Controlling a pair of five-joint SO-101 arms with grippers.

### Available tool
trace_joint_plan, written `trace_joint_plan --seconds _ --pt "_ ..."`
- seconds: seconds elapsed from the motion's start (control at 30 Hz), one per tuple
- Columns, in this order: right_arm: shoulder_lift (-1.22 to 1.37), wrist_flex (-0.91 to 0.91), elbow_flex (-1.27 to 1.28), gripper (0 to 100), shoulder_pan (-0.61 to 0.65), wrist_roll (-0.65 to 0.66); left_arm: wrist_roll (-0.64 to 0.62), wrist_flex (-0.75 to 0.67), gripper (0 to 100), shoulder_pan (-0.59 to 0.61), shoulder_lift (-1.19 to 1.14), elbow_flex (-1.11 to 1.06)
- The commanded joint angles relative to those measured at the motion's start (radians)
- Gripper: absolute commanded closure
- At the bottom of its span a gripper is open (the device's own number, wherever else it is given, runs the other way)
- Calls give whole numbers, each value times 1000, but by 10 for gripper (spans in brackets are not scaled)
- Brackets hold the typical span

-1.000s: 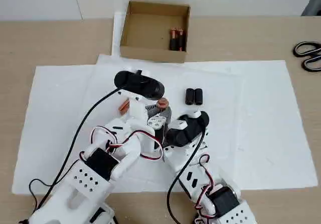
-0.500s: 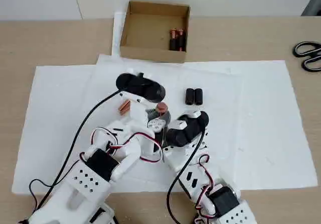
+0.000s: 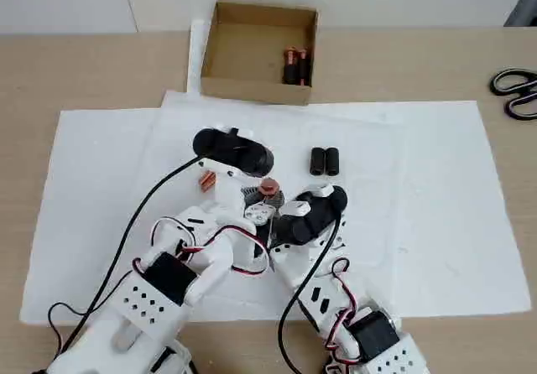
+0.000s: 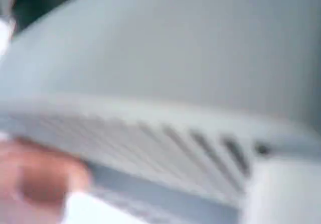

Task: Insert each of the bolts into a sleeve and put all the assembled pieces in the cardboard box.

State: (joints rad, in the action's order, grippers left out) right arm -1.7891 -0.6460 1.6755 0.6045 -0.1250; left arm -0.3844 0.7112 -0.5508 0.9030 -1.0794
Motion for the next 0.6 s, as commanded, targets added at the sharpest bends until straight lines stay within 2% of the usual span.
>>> trace_joint_plan --seconds 0.0,0.2,0.4,0.57 --pt "-13 24 8 995 2 -3 3 35 807 -8 6 4" --pt "-13 24 8 995 2 -3 3 107 804 -8 8 13" --pt "-13 24 8 995 1 -3 3 203 804 -3 8 116" --pt "-13 24 8 995 1 -3 5 212 804 -2 9 130"
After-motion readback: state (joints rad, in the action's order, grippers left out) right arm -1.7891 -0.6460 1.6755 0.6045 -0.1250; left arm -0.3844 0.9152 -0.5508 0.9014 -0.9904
